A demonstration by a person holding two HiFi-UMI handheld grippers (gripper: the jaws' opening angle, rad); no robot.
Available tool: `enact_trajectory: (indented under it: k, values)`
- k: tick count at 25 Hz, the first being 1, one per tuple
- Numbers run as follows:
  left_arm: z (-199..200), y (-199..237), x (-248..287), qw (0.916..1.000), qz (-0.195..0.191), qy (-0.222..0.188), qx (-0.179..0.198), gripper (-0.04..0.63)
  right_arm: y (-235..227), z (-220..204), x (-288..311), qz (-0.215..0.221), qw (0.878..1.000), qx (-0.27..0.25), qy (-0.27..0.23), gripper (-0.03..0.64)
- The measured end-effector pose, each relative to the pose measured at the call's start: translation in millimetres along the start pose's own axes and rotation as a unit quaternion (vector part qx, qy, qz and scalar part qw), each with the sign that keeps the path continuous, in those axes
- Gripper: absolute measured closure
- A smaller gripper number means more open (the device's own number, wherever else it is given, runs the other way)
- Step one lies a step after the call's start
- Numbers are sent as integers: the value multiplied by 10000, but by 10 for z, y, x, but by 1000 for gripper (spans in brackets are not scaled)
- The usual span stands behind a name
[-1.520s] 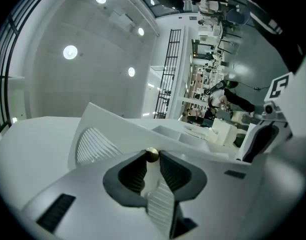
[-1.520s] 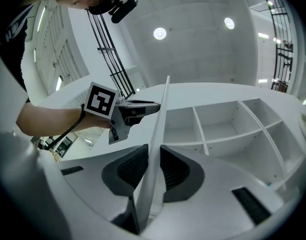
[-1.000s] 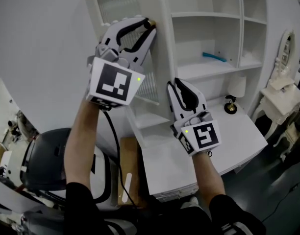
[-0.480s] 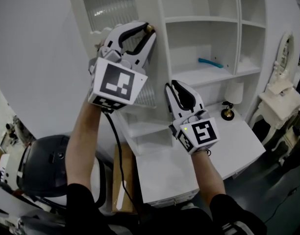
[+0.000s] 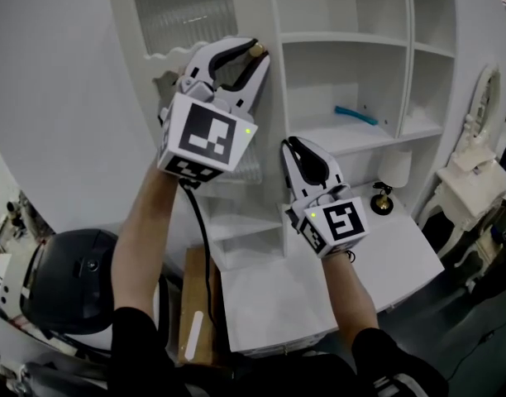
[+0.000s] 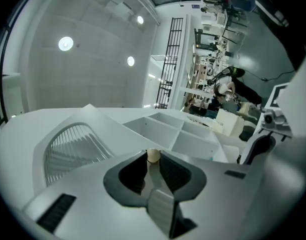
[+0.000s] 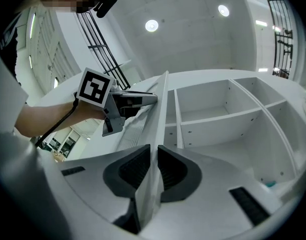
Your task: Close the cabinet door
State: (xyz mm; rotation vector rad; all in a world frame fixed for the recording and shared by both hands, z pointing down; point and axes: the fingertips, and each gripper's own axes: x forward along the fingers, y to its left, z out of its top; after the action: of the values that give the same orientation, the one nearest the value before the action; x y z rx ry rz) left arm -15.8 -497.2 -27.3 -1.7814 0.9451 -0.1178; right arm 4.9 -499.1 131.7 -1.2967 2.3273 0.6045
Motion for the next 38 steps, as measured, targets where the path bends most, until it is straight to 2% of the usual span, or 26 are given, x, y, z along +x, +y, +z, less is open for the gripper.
enact_trajectory:
  k: [8,21,38]
  values:
    - [-166,-31,360,9999,13,141,-49,508,-311,-134,186,147,9998,115,20,555]
    - [-429,-32,619,9969,202,725,244,508,-516,-356,433,286,9991,253,169,555]
    - [-706,6,841,9924,491,1109,208,508,-676,-590,702,523,9979,320,185,555]
